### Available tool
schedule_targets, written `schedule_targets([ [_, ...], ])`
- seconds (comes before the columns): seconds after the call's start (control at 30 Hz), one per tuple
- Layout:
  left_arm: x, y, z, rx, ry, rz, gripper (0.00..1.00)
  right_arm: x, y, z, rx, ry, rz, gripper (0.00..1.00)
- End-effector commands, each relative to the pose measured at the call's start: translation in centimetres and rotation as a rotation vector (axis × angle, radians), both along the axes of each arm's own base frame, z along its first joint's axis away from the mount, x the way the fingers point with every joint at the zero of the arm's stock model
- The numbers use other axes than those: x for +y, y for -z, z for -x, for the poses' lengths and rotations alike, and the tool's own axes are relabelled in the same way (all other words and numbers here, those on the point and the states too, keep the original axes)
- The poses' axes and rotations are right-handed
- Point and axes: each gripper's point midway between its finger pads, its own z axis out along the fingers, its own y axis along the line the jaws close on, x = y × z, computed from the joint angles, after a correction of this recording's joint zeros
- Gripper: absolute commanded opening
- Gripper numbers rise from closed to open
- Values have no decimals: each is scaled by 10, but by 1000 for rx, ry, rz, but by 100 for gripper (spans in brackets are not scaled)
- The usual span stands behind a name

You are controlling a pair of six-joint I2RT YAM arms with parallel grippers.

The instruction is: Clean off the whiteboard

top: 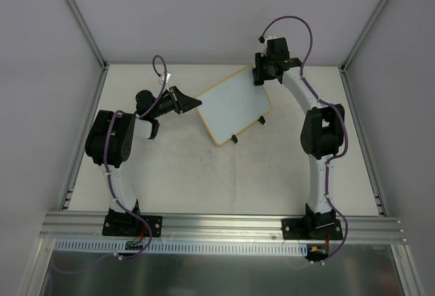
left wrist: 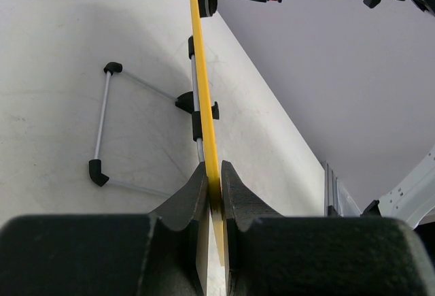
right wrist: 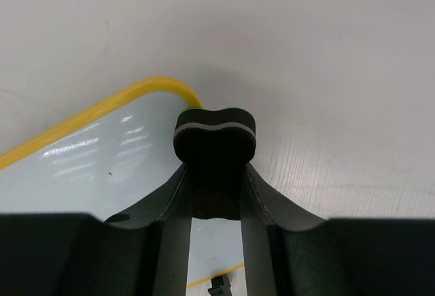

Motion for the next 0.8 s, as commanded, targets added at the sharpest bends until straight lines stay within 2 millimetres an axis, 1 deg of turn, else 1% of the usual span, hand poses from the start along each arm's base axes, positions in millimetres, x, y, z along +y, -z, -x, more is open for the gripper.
schedule_targets([
  [0.0,-17,-24,28,-194,166,-44,0,23,-16,-12,-77,-48,5,0],
  [0.1,-16,-26,28,-196,165,-50,0,25,-19,-15,-89,-50,14,0],
  [0.13,-16,-27,29,-199,165,-51,0,25,-17,-15,-85,-49,19,0],
  [0.2,-16,-26,29,-199,163,-52,0,22,-19,-17,-87,-34,36,0],
  [0.27,-16,-26,28,-198,160,-53,0,20,-12,-13,-60,-41,54,0],
  [0.3,-16,-26,28,-200,160,-53,0,14,-9,-13,-57,-14,85,0],
  [0.37,-15,-27,27,-200,155,-53,0,10,1,-7,-27,-13,106,0],
  [0.43,-16,-25,28,-195,159,-54,0,6,4,-3,-18,-4,116,0],
  [0.47,-16,-26,28,-198,155,-54,0,3,16,4,14,-3,128,0],
  [0.53,-16,-26,27,-196,152,-54,0,-1,19,11,27,10,134,0],
  [0.57,-16,-26,27,-195,154,-53,0,-4,31,18,57,12,145,0],
  [0.6,-16,-26,27,-196,151,-53,0,-7,34,21,66,22,153,0],
  [0.63,-16,-27,27,-196,152,-52,0,-9,34,24,68,28,158,0],
  [0.67,-16,-27,27,-198,151,-51,0,-13,44,32,94,30,170,0],
  [0.7,-16,-26,27,-194,150,-49,0,-17,47,35,103,37,175,0],
  [0.73,-16,-27,27,-196,151,-48,0,-20,41,36,86,47,164,0],
  [0.77,-16,-26,27,-194,150,-47,0,-22,44,40,94,50,159,0],
])
